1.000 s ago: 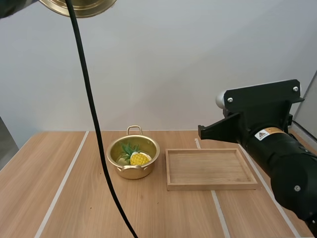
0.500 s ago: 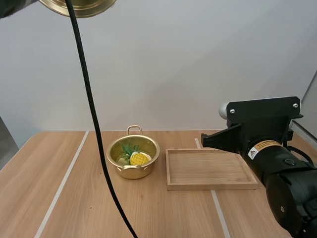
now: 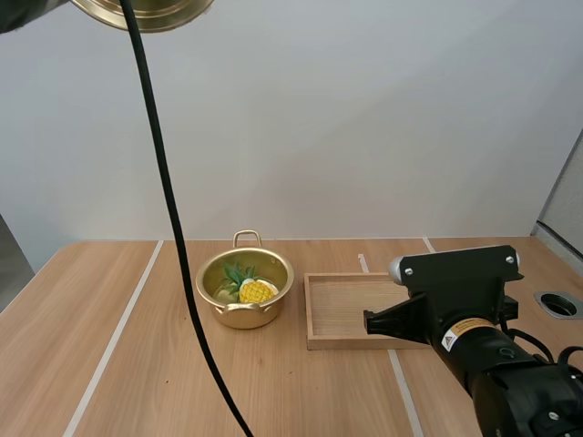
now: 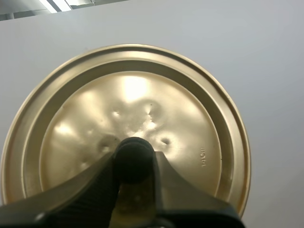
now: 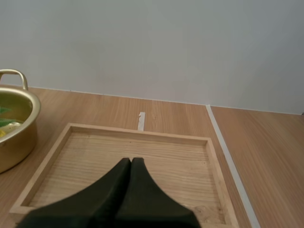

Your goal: Open the pot, put the pineapple inside, and close it

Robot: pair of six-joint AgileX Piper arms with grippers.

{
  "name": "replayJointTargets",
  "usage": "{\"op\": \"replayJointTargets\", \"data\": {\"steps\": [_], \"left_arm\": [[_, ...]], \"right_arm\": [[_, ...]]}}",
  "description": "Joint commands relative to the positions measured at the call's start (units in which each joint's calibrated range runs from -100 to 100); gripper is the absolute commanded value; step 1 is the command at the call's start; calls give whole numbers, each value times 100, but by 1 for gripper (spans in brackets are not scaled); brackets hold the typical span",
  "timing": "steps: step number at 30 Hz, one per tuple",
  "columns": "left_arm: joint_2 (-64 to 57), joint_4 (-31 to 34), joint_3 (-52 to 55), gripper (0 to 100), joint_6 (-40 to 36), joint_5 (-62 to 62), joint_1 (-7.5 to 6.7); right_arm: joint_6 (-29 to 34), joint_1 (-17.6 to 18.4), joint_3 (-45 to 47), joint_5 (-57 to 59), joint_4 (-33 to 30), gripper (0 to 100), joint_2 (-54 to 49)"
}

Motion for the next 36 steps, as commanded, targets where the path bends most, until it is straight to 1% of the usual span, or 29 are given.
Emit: {"op": "replayJointTargets", "data": {"steps": [1,3,6,9,13,17,21,24,36], "left_arm": [[-32,1,-26,0,-35,-140,0],[-32,1,-26,0,-35,-140,0],[-32,1,-26,0,-35,-140,0],[-32,1,-26,0,-35,-140,0],[-32,1,-26,0,-35,-140,0],[-32,1,-26,0,-35,-140,0],[-32,1,-26,0,-35,-140,0],[-32,1,-26,0,-35,-140,0],[-32,1,-26,0,-35,-140,0]], "right_arm": [[-46,-15,165,-180,71,0,-157],[-46,-15,313,-205,213,0,-379],[-46,-15,519,-374,226,0,-734],[-46,-15,519,-357,208,0,-1039],[-37,-15,519,0,424,0,-1519],[-37,-15,519,562,426,0,-1535],[-37,-15,519,884,356,0,-1535],[-47,-15,519,1675,274,0,-1535],[-47,-15,519,1630,261,0,-1535]]}}
